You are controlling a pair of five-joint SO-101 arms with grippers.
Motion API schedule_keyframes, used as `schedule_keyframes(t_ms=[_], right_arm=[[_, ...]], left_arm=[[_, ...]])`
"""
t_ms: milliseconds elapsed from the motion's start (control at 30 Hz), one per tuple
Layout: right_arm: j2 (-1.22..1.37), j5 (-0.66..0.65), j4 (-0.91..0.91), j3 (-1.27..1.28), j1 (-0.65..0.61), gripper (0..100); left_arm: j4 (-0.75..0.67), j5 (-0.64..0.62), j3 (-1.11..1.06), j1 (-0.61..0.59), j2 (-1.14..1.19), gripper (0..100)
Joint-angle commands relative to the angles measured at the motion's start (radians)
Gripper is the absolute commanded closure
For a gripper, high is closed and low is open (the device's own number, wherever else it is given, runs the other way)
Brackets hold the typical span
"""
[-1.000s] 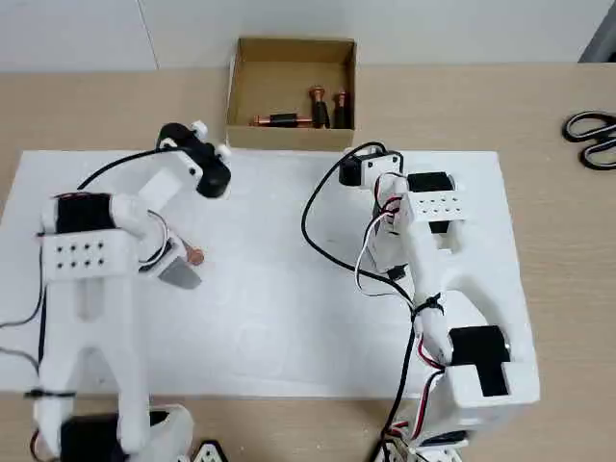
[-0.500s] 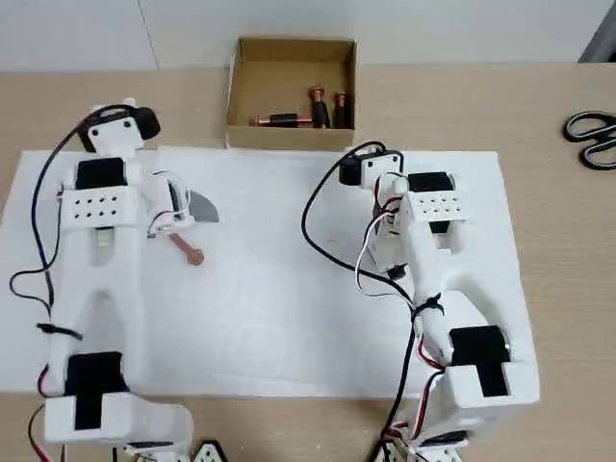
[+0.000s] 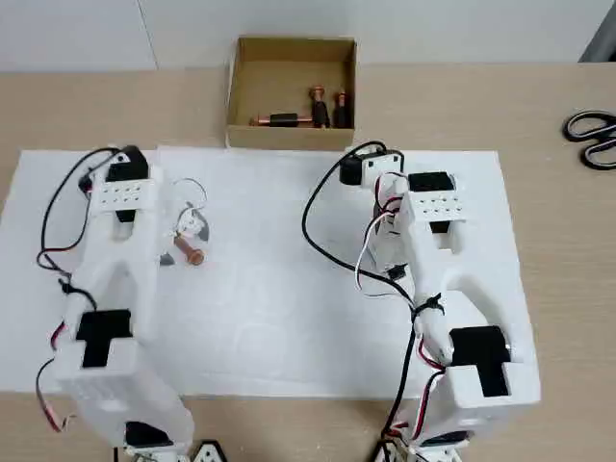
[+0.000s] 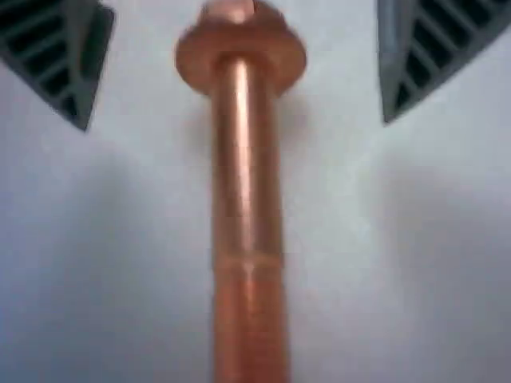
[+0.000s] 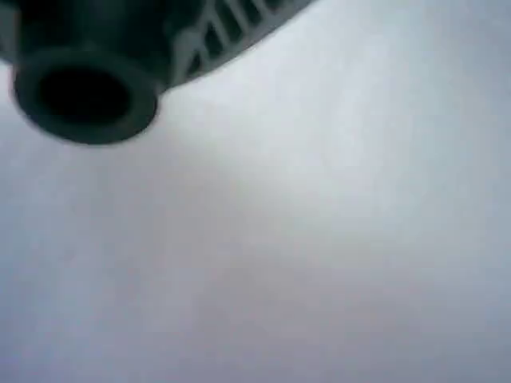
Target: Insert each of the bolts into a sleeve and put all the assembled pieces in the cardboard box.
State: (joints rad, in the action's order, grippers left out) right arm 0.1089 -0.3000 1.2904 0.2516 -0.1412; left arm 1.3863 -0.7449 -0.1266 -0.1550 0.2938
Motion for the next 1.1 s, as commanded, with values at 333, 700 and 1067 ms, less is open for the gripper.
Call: schedule_keyframes(t_ms=[333, 700, 1067], right_arm=[[-0.058, 0.014, -0.005, -0.005, -0.001, 99.4], [-0.056, 0.014, -0.008, -0.005, -0.001, 99.4], [-0.056, 0.014, -0.007, -0.005, -0.001, 99.4]], left_arm=[[-0.032, -0.069, 0.048, 0.008, 0.029, 78], [-0.044, -0.064, 0.076, 0.009, 0.028, 100], [0.054, 0.120, 0.127, 0.133, 0.028, 99]])
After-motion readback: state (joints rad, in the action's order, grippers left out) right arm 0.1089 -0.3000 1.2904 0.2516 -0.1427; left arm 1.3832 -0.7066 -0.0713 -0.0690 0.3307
